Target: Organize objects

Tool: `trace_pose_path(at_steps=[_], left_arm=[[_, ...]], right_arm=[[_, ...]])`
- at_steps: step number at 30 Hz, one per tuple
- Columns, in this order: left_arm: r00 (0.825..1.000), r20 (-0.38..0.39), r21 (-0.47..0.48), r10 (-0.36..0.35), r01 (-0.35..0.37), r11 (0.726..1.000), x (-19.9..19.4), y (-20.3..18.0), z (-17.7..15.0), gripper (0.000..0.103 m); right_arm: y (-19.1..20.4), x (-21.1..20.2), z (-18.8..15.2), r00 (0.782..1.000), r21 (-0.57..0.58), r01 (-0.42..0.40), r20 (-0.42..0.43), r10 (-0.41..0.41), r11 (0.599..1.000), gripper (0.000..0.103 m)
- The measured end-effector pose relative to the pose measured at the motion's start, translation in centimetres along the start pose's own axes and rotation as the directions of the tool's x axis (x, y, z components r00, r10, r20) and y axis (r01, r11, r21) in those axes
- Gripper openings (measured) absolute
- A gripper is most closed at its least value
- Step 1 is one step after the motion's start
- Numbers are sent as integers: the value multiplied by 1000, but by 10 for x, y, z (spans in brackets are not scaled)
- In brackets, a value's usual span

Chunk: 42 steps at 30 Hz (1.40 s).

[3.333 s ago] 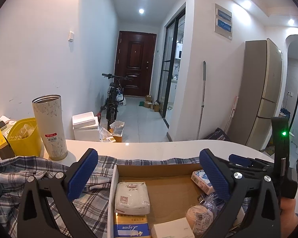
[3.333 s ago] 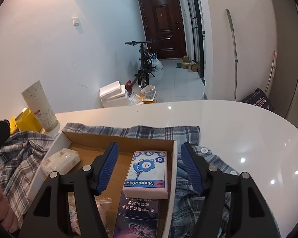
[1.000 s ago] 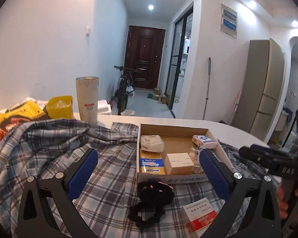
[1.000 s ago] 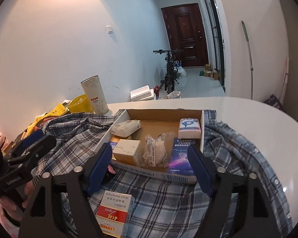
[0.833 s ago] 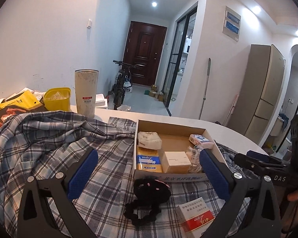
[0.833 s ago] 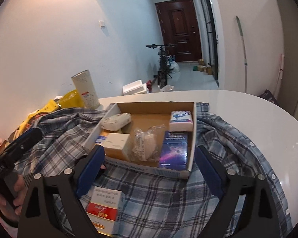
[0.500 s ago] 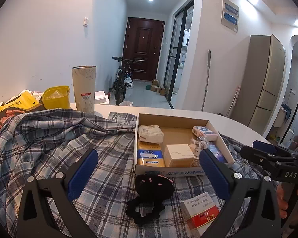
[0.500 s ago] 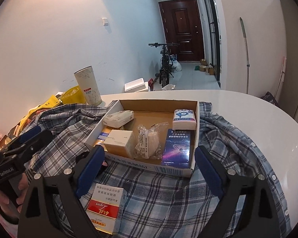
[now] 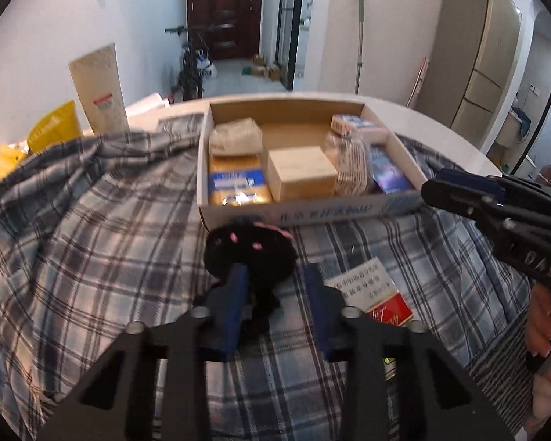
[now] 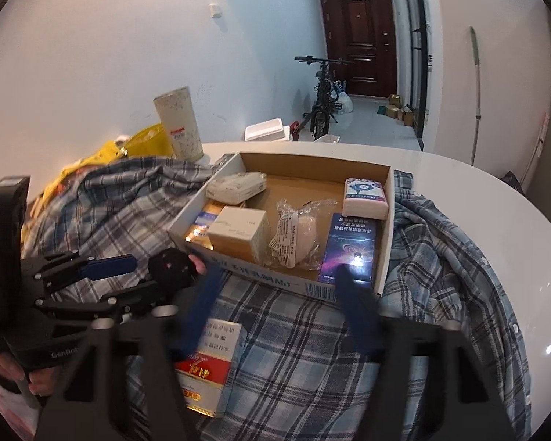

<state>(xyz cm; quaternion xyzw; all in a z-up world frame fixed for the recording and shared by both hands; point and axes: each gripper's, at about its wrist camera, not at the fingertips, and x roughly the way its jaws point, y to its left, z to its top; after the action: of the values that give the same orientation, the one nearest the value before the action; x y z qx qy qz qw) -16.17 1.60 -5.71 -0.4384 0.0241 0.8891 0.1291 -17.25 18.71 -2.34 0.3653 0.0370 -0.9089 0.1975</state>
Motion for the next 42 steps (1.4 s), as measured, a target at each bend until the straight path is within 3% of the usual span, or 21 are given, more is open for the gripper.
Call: trace_pose_path(at_steps=[3,6,10,13,23,35,39,42], left_arm=[[998,-59,15,1,0,1000,10,-4,-5,21],[996,-87,34,23,-20,999,17,-7,-9,21],[995,-104,39,-12,16,999,21,-9,-10,20],[993,-113,51,-38,44,998,24,-13,-11,20],[993,-104,42,-52,56,998,35,-14,-7,14],[1000,-17,119,-3,5,993,28,-47,31,13],[999,-48,109,-18,23,994,41,-55,36,13],[994,-85,51,-69,74,996,52,-49,34,13]], right_arm=[[4,14,-5,997,-24,-2,-74,1,1000,27],[5,32,-14,984,-30,-31,-176,25,999,26],[8,46,-24,969,-49,-24,-248,11,999,26],[10,46,-26,967,-45,-54,-252,41,998,26],[9,54,-26,968,-19,-37,-249,31,999,24],[-14,46,-9,987,42,76,-147,-70,996,24],[-27,47,-6,983,71,122,-146,-111,990,24],[-37,51,-8,980,104,123,-172,-103,987,24]])
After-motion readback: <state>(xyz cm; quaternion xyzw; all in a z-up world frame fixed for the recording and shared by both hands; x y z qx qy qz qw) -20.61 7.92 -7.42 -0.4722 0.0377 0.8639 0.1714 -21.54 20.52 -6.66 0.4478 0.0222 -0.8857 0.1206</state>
